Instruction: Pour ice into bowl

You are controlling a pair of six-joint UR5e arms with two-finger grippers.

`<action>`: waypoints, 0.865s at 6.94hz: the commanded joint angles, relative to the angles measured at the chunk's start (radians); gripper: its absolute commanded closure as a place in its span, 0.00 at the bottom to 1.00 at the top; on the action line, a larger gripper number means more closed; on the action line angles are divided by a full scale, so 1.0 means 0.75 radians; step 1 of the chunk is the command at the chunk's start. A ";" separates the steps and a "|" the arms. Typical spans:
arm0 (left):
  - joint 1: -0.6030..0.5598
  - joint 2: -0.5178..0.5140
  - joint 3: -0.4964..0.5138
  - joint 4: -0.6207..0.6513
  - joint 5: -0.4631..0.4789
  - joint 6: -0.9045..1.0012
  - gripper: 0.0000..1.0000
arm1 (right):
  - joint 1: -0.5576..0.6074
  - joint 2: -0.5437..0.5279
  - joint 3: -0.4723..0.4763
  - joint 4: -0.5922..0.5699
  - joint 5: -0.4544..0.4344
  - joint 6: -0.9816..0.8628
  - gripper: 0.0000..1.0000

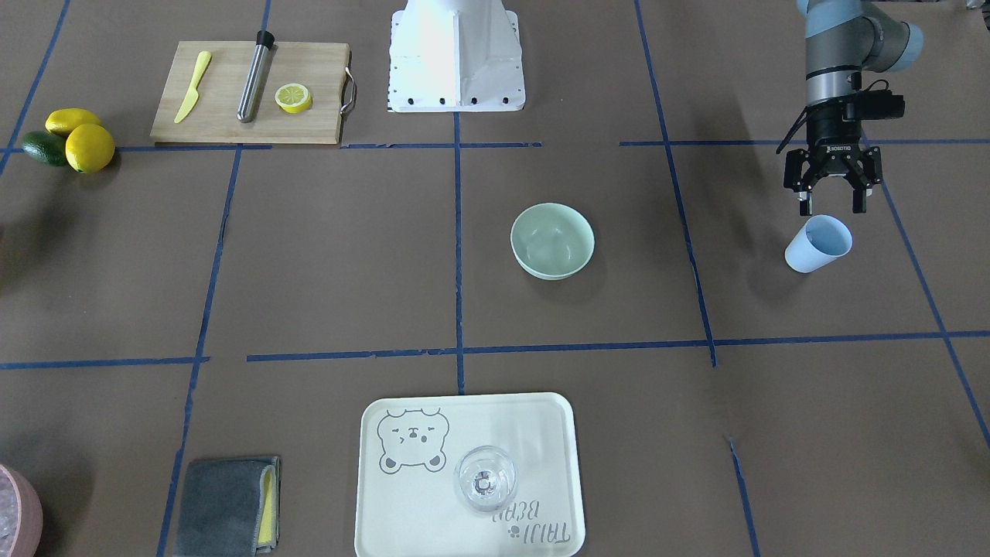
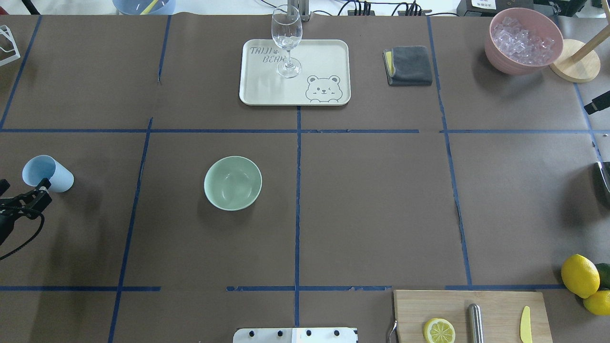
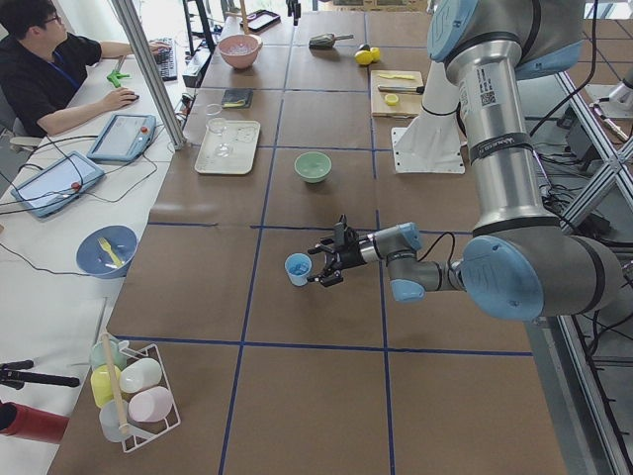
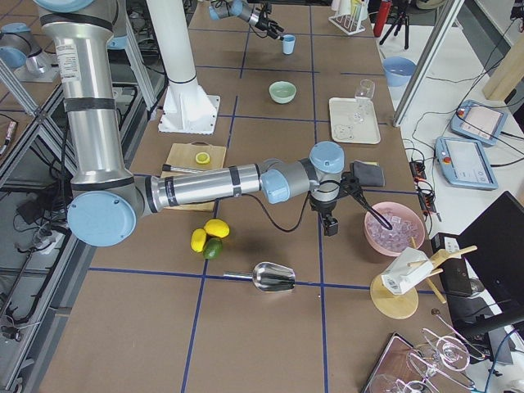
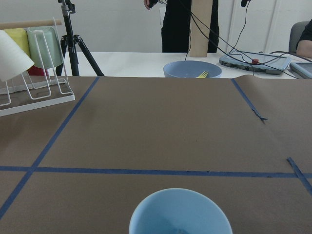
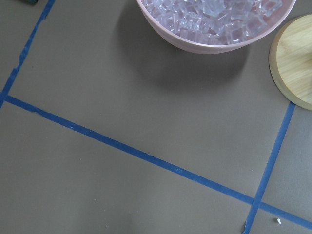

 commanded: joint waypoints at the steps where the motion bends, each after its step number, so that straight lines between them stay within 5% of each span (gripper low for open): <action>1: 0.015 -0.037 0.049 0.002 0.022 -0.004 0.00 | 0.000 -0.013 -0.001 0.024 -0.002 0.002 0.00; 6: 0.013 -0.209 0.231 -0.004 0.059 0.010 0.00 | 0.007 -0.013 -0.003 0.024 -0.004 0.002 0.00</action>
